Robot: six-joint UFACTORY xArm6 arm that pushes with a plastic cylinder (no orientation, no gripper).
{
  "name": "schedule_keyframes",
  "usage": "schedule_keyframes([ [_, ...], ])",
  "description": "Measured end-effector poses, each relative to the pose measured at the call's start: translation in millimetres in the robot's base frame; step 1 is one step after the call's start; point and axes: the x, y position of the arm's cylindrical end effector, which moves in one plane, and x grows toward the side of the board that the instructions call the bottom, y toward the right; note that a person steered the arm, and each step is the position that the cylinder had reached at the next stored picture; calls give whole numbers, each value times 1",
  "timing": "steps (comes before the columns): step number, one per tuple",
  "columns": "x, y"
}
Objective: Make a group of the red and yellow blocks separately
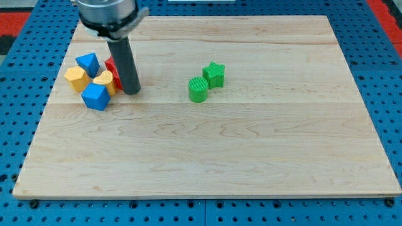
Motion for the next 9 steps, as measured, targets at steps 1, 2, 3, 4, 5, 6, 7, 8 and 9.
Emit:
schedule_keyframes([
  [1, -31, -2],
  [2, -49, 5],
  [3, -85, -19],
  [4, -119, 6],
  [5, -159, -83],
  [6, -141, -165],
  [7, -78, -164],
  [8, -42, -157],
  [9, -29, -124],
])
